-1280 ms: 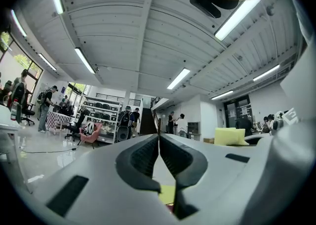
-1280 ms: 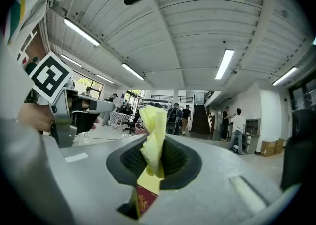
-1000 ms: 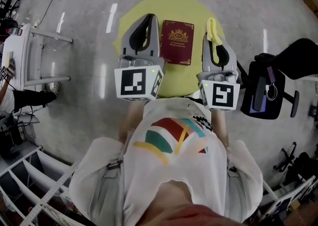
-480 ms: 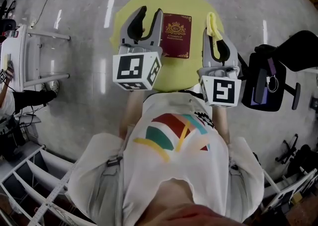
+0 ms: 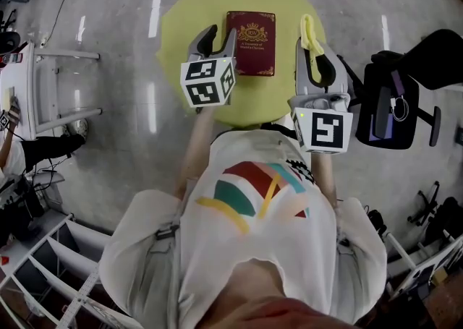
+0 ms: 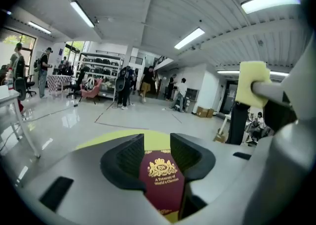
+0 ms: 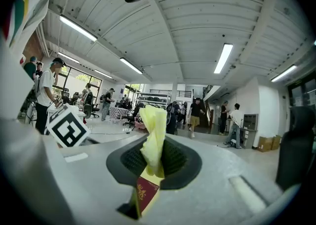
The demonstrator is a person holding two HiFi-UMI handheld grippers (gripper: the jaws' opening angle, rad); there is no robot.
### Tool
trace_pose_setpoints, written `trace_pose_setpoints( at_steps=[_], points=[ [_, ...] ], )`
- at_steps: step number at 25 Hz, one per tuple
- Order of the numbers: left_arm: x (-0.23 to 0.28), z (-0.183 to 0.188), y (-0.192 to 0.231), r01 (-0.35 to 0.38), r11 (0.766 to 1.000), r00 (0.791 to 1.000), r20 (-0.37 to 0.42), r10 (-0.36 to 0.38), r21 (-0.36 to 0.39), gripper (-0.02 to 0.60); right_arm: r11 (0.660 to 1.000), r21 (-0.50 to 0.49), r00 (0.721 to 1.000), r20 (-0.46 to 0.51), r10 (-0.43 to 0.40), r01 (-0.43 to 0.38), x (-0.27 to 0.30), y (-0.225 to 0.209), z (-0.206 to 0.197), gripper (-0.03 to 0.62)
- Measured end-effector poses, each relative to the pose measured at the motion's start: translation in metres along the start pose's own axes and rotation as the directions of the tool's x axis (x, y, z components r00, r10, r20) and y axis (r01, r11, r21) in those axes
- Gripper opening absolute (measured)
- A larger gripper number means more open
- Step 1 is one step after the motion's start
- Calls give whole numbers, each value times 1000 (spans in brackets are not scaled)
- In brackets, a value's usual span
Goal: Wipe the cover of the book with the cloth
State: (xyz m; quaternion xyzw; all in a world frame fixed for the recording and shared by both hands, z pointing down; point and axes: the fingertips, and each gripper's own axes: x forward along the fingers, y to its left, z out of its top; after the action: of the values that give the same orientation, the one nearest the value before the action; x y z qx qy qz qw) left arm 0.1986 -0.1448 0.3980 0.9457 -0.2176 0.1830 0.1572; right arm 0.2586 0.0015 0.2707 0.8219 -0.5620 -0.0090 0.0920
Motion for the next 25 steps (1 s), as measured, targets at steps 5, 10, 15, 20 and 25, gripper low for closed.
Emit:
trace_pose_setpoints(
  at_steps=[5, 10, 15, 20, 25],
  points=[
    [20, -81, 10, -29, 999, 982, -188, 21, -41, 150, 1000, -4, 1000, -16, -23, 23, -6, -4, -5, 31],
    [26, -137, 15, -46, 997, 947, -321, 23, -65, 150, 999, -5, 999, -37, -36, 36, -8, -6, -11, 31],
    [27, -167, 22, -69, 996, 917, -397, 40, -58, 150, 999, -10, 998, -48, -39, 39, -9, -6, -14, 31],
    [27, -184, 20, -53, 996, 895, -446, 18, -67, 150, 999, -10, 998, -59, -39, 39, -12, -5, -16, 31],
    [28, -187, 21, -39, 998, 895, -446, 10, -56, 150, 999, -12, 997, -66, -38, 37, -14, -4, -19, 31]
  ],
)
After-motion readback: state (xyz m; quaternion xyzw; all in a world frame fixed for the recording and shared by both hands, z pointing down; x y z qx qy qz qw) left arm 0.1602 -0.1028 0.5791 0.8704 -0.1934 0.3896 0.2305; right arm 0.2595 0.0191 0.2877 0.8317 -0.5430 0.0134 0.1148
